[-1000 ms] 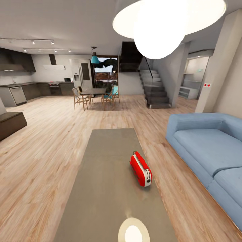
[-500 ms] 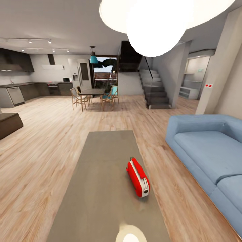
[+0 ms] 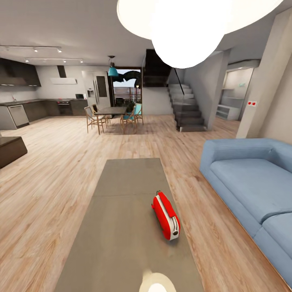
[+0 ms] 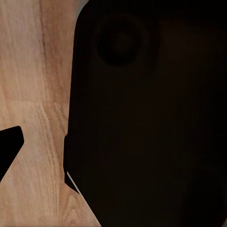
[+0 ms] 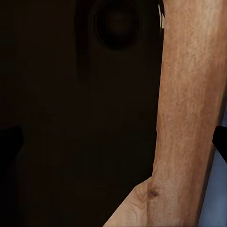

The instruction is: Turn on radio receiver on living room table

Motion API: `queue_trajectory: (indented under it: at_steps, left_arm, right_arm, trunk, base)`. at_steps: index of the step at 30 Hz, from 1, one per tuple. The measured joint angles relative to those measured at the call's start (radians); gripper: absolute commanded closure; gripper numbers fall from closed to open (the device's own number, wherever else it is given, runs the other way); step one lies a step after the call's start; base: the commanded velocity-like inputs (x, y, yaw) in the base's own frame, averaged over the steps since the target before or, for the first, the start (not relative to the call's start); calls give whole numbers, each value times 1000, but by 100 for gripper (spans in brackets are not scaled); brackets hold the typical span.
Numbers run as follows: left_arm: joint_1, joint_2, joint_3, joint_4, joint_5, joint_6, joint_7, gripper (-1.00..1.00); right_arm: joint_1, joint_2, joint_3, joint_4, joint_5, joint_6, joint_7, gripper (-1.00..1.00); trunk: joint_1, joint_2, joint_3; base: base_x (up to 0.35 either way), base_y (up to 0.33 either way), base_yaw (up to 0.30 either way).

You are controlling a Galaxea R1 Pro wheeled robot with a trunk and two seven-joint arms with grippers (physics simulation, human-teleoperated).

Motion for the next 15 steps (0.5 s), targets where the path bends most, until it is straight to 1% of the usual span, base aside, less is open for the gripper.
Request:
queue_trajectory:
  at_steps: [8,11,15]
  left_arm:
    - [0,0,-1,0,0,0,-1,-100]
    - [0,1,-1,0,1,0,-1,-100]
    - [0,2,0,0,1,0,-1,-100]
  right_arm:
    - [0,0,0,0,0,0,0,-100]
    - [0,0,0,0,0,0,0,-100]
    - [0,0,0,0,0,0,0,-100]
  trunk:
    - [0,0,0]
    - [0,0,0]
    - [0,0,0]
  base:
    - [14,0,0]
    - [157,0,0]
    - [258,0,0]
